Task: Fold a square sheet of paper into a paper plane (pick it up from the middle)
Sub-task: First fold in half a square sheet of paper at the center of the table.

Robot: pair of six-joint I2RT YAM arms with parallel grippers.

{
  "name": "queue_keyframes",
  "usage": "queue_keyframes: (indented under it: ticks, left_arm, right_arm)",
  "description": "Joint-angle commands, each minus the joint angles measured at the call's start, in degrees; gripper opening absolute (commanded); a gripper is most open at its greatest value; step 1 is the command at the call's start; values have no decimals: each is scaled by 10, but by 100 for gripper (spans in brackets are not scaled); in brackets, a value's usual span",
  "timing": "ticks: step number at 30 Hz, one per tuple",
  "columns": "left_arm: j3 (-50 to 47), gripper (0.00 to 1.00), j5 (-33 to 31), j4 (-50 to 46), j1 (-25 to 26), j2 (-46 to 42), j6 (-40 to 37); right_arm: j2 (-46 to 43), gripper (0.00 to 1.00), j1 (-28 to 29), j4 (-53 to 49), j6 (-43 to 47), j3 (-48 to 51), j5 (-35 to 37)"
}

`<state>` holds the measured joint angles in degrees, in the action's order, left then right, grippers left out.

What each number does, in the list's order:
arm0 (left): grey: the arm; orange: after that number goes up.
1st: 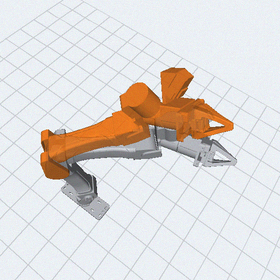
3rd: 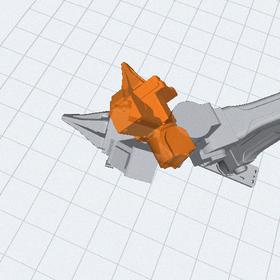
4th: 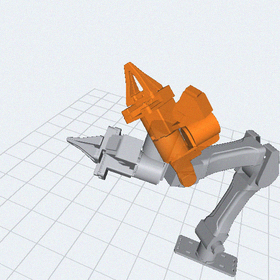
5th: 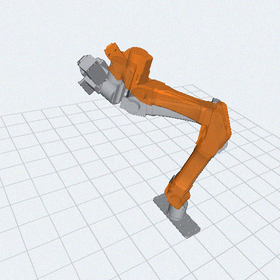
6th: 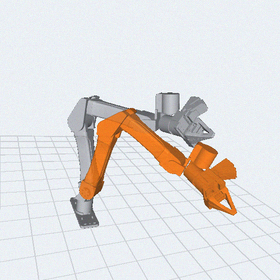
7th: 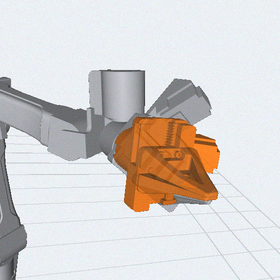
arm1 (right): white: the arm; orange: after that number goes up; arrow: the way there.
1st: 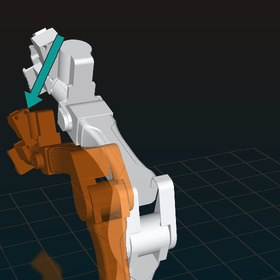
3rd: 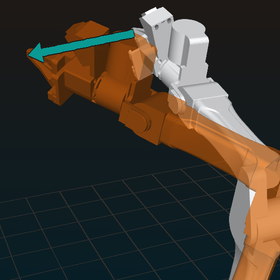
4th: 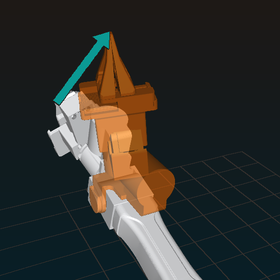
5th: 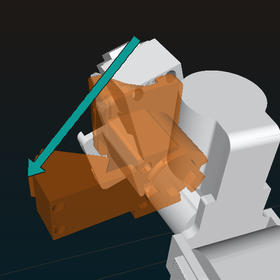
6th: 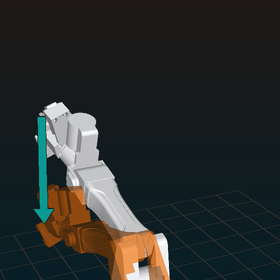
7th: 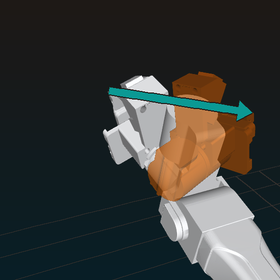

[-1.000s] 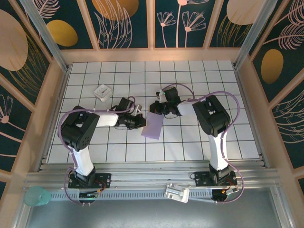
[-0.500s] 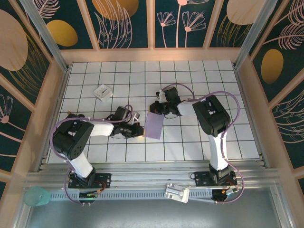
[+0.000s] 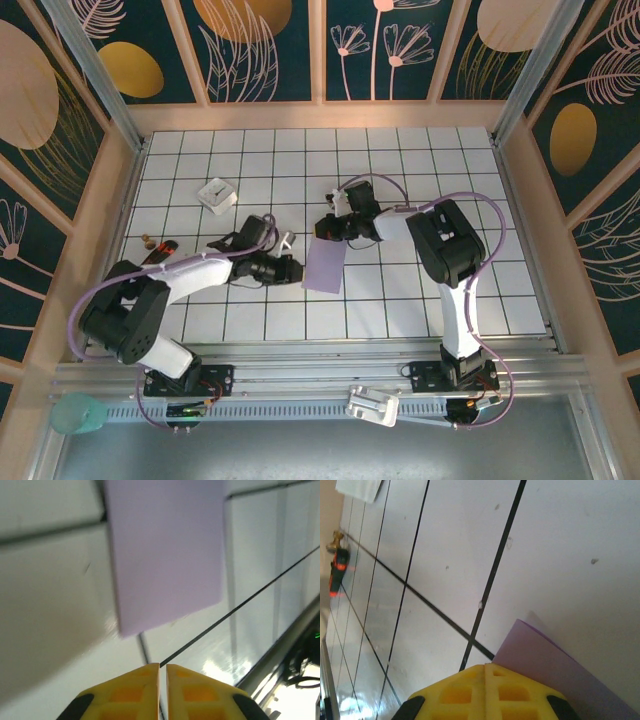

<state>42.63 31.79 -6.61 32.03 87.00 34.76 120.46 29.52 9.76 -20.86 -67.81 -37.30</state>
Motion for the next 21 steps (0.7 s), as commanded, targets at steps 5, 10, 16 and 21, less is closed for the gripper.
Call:
queue_keyframes:
  ticks: [5,10,16,21]
  left_arm:
    - [55,23,-46,71,5,104,77]
    - [36,18,-47,84,24,134,91]
    - [-24,17,0,144,68,116,131]
    - [-30,26,21,231,89,68,168]
  right_arm:
    - [-158,19,-46,-52,32,84,-78]
    - [-261,26,-59,-102,14,177,-9]
    - [-304,26,-69,-146,0,208,58]
    - [-334,27,-74,-183,-3,221,92]
